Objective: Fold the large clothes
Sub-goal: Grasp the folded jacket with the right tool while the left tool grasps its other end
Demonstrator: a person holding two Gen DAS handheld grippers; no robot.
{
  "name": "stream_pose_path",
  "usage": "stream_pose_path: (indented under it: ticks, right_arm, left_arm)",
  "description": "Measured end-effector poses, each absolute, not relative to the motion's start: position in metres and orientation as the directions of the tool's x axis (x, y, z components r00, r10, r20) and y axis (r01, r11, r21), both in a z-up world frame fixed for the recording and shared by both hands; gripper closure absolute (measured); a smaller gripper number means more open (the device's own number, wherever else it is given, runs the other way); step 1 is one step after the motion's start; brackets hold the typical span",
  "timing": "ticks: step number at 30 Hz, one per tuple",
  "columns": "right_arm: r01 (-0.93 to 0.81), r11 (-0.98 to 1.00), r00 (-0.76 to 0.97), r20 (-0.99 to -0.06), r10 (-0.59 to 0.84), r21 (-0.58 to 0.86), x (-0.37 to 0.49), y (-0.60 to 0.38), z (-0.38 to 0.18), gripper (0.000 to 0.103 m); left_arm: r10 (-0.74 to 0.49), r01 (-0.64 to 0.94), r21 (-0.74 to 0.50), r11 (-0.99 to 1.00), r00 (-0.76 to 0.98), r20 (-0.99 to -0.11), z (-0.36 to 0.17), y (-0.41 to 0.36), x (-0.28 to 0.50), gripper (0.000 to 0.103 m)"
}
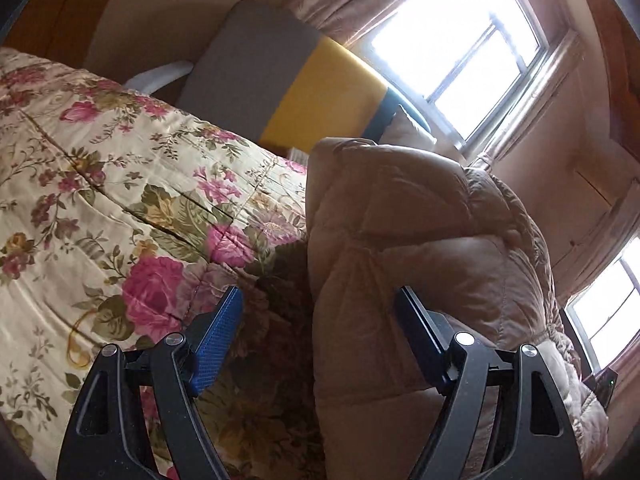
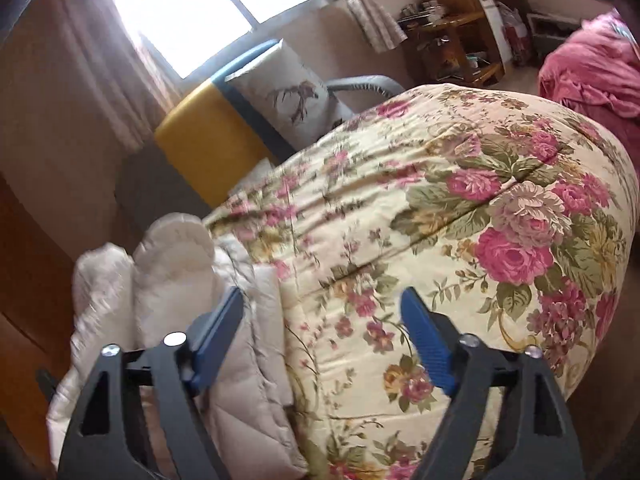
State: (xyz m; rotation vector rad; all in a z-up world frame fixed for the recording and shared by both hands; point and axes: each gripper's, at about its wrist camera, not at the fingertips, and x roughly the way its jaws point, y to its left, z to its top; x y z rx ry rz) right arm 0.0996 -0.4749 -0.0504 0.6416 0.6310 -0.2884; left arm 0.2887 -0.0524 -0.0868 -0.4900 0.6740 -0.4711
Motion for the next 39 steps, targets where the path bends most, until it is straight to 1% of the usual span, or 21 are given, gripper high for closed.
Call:
stream_pose_path:
  ticks: [2, 4, 7, 9, 10, 11, 13, 14, 18, 20, 21, 22, 24, 25, 27, 28, 31, 33, 35, 37, 39]
  right_arm:
    - [0.368, 0.830, 0.764, -0.644, -0.014, 0.418, 0.111, -0.453, -0.055, 0.038]
    - [0.271, 0.858, 0.789, -0.611, 0.062, 0.436, 0.116, -0.435, -0.057, 0.042]
    - [0.092, 0.838, 0.841, -0.493, 0.224, 0.538, 0.129, -0.416, -0.047, 0.044]
    - [0.004, 0.758, 0.842, -0.411, 0.350, 0.653, 0.138, -0.415, -0.050, 0.042]
    - [-0.009, 0.710, 0.835, -0.386, 0.393, 0.704, 0.143, -0.419, -0.057, 0.032]
    - [0.018, 0.674, 0.833, -0.384, 0.399, 0.739, 0.146, -0.426, -0.066, 0.030]
    - [0.058, 0.575, 0.830, -0.360, 0.427, 0.816, 0.144, -0.440, -0.089, 0.047]
    - [0.052, 0.534, 0.832, -0.332, 0.445, 0.844, 0.141, -0.441, -0.095, 0.048]
    - [-0.037, 0.594, 0.801, -0.332, 0.499, 0.804, 0.148, -0.417, -0.076, 0.048]
    - [-0.101, 0.531, 0.789, -0.257, 0.558, 0.842, 0.155, -0.411, -0.067, 0.048]
    - [-0.122, 0.519, 0.787, -0.236, 0.570, 0.846, 0.157, -0.409, -0.060, 0.043]
    - [-0.131, 0.537, 0.790, -0.240, 0.564, 0.833, 0.157, -0.407, -0.054, 0.028]
    - [-0.146, 0.599, 0.803, -0.260, 0.537, 0.788, 0.156, -0.406, -0.047, 0.017]
    - [-0.139, 0.611, 0.808, -0.268, 0.525, 0.779, 0.156, -0.408, -0.050, 0.016]
    - [-0.008, 0.602, 0.806, -0.351, 0.477, 0.799, 0.161, -0.412, -0.067, 0.019]
    - [0.042, 0.576, 0.799, -0.374, 0.471, 0.816, 0.160, -0.412, -0.076, 0.027]
    - [0.054, 0.572, 0.803, -0.376, 0.463, 0.818, 0.161, -0.401, -0.076, 0.029]
    - [-0.005, 0.547, 0.796, -0.328, 0.509, 0.837, 0.164, -0.390, -0.070, 0.030]
    - [-0.062, 0.422, 0.767, -0.227, 0.600, 0.905, 0.175, -0.382, -0.072, 0.030]
    - [-0.084, 0.263, 0.718, -0.125, 0.685, 0.961, 0.194, -0.374, -0.086, 0.023]
    - [-0.068, 0.132, 0.660, -0.055, 0.749, 0.989, 0.212, -0.367, -0.101, 0.021]
  left_arm:
    - [-0.559, 0.250, -0.569, 0.783, 0.686, -0.467, -0.085, -0.060, 0.287, 0.025]
    - [-0.571, 0.252, -0.583, 0.772, 0.677, -0.464, -0.088, -0.062, 0.287, 0.025]
    - [-0.591, 0.255, -0.607, 0.753, 0.667, -0.453, -0.093, -0.062, 0.284, 0.025]
    - [-0.591, 0.239, -0.624, 0.744, 0.669, -0.450, -0.097, -0.060, 0.283, 0.025]
    - [-0.595, 0.230, -0.636, 0.736, 0.668, -0.447, -0.099, -0.058, 0.283, 0.025]
    - [-0.603, 0.221, -0.654, 0.724, 0.663, -0.444, -0.102, -0.055, 0.283, 0.025]
    - [-0.613, 0.213, -0.672, 0.709, 0.657, -0.439, -0.104, -0.051, 0.284, 0.025]
    - [-0.615, 0.216, -0.672, 0.708, 0.657, -0.437, -0.103, -0.051, 0.282, 0.025]
    - [-0.607, 0.236, -0.654, 0.719, 0.672, -0.424, -0.099, -0.055, 0.278, 0.025]
    - [-0.602, 0.217, -0.669, 0.711, 0.681, -0.418, -0.103, -0.050, 0.278, 0.025]
    - [-0.600, 0.204, -0.679, 0.705, 0.683, -0.418, -0.105, -0.046, 0.278, 0.025]
    - [-0.598, 0.190, -0.689, 0.700, 0.684, -0.418, -0.107, -0.043, 0.278, 0.025]
    - [-0.593, 0.165, -0.703, 0.691, 0.687, -0.421, -0.111, -0.036, 0.277, 0.026]
    - [-0.591, 0.159, -0.706, 0.690, 0.687, -0.423, -0.112, -0.034, 0.277, 0.025]
    - [-0.588, 0.157, -0.707, 0.690, 0.692, -0.419, -0.111, -0.032, 0.275, 0.026]
    - [-0.587, 0.158, -0.706, 0.690, 0.693, -0.418, -0.111, -0.033, 0.276, 0.026]
    - [-0.592, 0.167, -0.704, 0.691, 0.689, -0.418, -0.110, -0.037, 0.275, 0.026]
    - [-0.594, 0.172, -0.703, 0.690, 0.688, -0.415, -0.109, -0.037, 0.274, 0.026]
    - [-0.621, 0.171, -0.738, 0.653, 0.679, -0.392, -0.110, -0.035, 0.275, 0.027]
    - [-0.643, 0.178, -0.762, 0.623, 0.671, -0.369, -0.109, -0.039, 0.276, 0.027]
    - [-0.639, 0.201, -0.741, 0.641, 0.674, -0.371, -0.099, -0.050, 0.275, 0.031]
